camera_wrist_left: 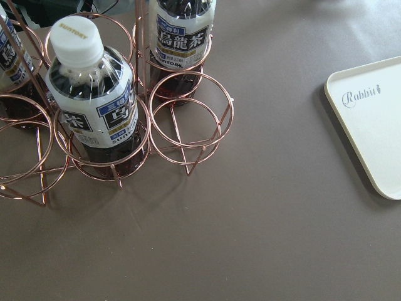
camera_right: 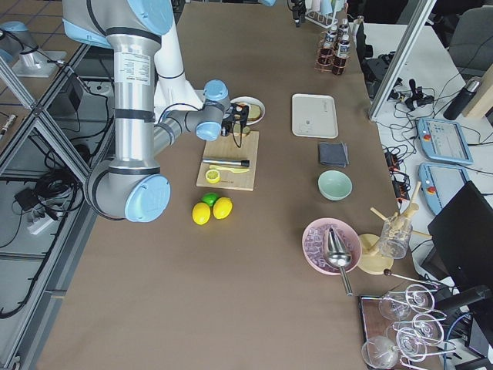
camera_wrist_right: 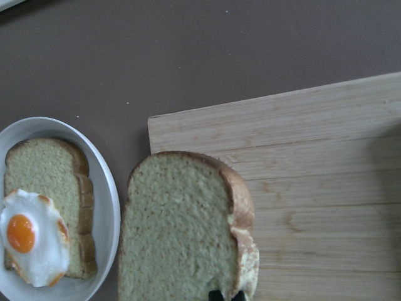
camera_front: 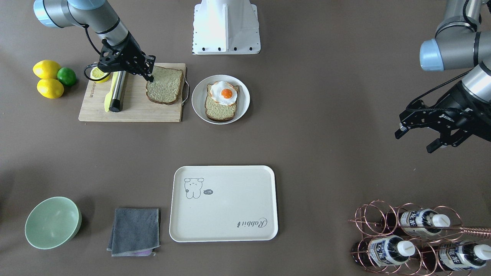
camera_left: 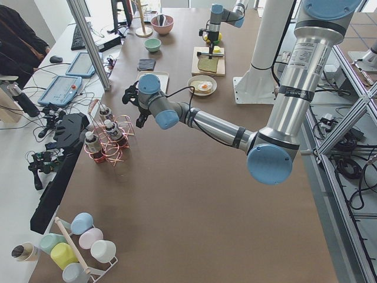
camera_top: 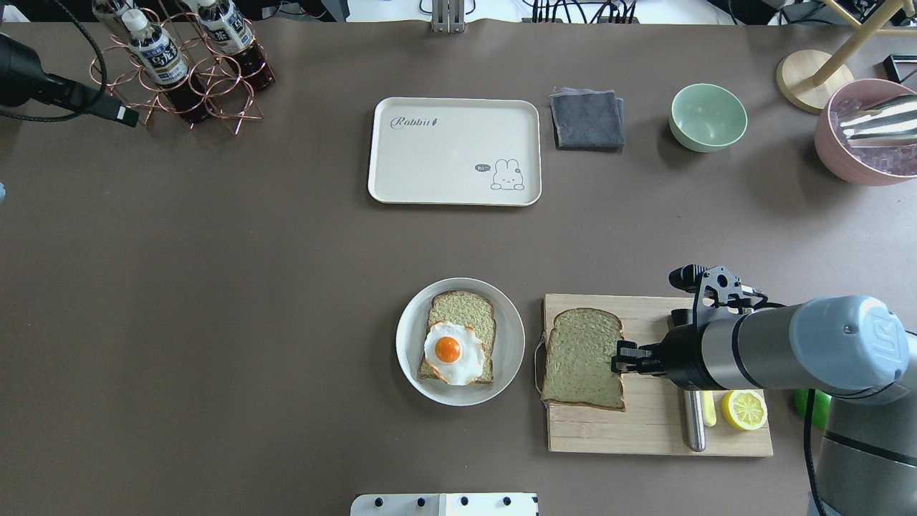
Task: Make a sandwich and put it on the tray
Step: 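Lift the bread slice and lay it over the egg on the plate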
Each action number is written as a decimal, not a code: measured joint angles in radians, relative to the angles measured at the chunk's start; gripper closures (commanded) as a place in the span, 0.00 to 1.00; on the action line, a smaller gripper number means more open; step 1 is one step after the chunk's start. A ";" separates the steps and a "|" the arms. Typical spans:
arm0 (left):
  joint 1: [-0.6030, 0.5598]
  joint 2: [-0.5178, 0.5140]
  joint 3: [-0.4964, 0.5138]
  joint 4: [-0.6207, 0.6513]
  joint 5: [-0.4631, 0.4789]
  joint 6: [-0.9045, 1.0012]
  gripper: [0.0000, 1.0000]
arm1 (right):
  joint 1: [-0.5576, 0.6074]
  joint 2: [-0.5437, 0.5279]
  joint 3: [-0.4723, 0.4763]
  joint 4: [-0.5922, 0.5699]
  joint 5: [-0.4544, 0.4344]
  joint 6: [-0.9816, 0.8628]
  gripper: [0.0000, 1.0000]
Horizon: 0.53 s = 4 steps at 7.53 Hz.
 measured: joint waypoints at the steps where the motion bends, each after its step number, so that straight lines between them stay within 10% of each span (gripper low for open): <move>1: -0.001 0.000 0.000 0.000 0.000 0.000 0.03 | 0.028 0.004 0.010 0.030 0.035 0.010 1.00; 4: -0.001 0.001 0.002 0.000 0.000 -0.002 0.03 | 0.059 0.091 -0.025 0.111 0.062 0.048 1.00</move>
